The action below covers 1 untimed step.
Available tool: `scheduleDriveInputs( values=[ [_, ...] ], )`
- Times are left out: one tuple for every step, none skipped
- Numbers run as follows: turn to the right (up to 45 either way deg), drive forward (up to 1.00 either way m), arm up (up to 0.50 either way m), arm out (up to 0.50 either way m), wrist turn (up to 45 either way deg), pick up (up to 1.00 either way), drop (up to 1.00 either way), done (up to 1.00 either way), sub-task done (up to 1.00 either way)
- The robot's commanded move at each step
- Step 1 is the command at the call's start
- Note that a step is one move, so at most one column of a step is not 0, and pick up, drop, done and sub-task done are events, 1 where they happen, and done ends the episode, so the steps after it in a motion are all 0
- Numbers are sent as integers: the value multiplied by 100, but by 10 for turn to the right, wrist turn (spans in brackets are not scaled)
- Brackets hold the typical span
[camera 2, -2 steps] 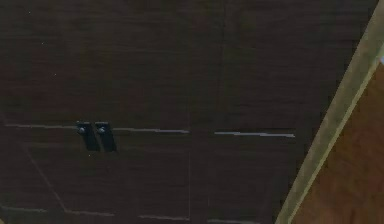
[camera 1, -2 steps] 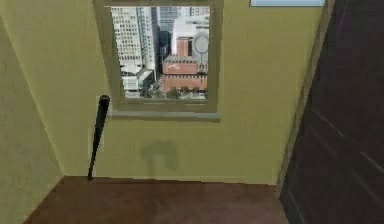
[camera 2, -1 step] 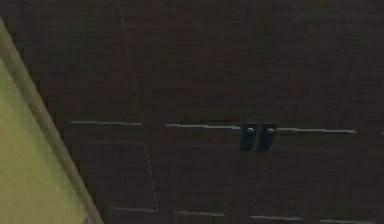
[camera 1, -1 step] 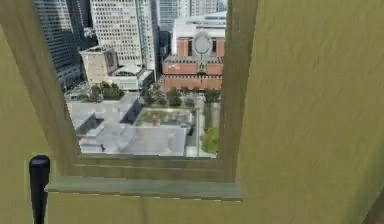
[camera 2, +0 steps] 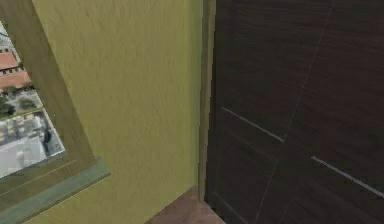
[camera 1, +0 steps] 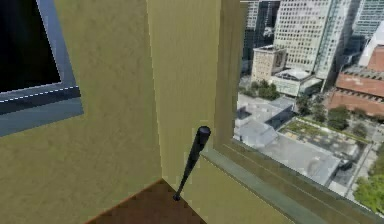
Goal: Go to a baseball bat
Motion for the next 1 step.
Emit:
scheduleDriveInputs(
  values=[
    [0,0,0,0,0,0,0,100,0]
  ],
)
